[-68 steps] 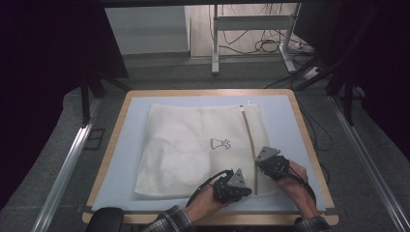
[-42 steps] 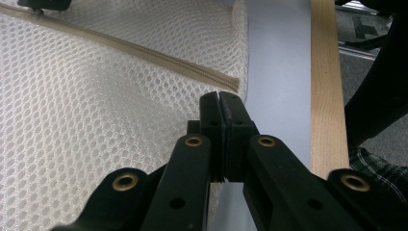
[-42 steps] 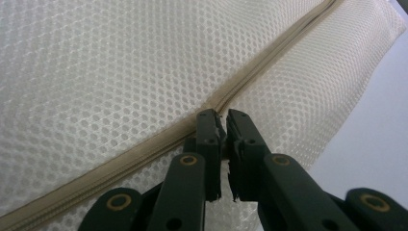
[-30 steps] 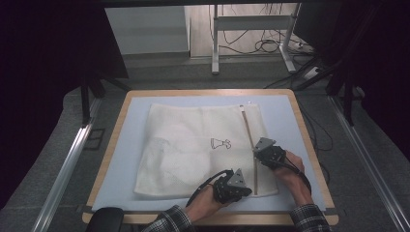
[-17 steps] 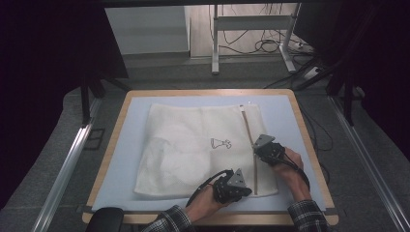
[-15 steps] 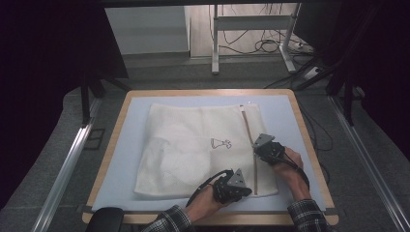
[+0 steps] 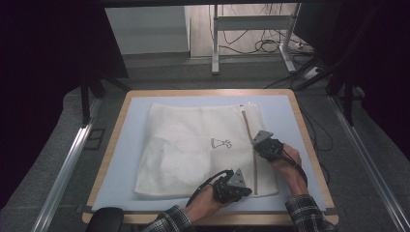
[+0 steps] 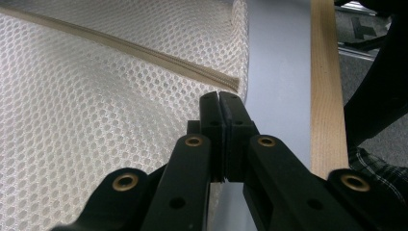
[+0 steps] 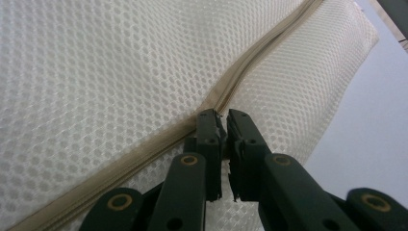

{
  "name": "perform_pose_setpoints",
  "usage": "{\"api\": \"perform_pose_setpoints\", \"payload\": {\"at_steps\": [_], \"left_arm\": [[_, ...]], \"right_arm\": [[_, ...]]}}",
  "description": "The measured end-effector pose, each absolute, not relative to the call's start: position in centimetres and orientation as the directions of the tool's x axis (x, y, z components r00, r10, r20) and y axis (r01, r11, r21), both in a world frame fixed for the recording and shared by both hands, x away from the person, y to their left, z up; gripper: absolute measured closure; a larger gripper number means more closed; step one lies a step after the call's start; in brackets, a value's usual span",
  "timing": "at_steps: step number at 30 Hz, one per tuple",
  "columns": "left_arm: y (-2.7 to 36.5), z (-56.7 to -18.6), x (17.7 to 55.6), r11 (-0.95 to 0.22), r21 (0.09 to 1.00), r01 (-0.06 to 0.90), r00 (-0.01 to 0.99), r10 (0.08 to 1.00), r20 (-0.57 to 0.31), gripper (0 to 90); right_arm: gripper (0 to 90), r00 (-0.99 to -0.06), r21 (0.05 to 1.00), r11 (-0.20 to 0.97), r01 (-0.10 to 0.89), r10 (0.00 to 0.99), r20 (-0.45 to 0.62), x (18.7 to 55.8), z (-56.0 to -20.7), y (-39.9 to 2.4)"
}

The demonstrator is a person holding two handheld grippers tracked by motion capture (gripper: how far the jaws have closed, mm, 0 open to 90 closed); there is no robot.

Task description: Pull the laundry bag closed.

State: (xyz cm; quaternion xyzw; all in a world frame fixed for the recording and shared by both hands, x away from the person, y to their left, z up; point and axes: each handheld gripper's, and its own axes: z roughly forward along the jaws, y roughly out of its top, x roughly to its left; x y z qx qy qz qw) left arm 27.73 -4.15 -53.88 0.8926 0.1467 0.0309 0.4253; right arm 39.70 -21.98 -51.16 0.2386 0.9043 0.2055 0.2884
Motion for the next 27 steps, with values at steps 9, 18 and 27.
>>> {"api": "perform_pose_setpoints", "payload": {"at_steps": [9,18,27], "left_arm": [[-4.1,-53.9,27.7,-0.594,0.769,0.235,0.955,0.288,-0.07,89.0],[-4.1,-53.9,27.8,-0.592,0.77,0.238,0.955,0.288,-0.073,89.0],[-4.1,-53.9,27.8,-0.595,0.769,0.235,0.955,0.287,-0.069,88.9]], "right_arm": [[83.1,-0.708,0.524,0.781,0.34,0.579,-0.403,40.4,-51.1,-21.9],[83.7,-0.681,0.578,0.697,0.424,0.666,-0.304,41.6,-50.9,-22.0],[84.3,-0.664,0.598,0.664,0.449,0.696,-0.273,42.5,-50.8,-21.7]]}}
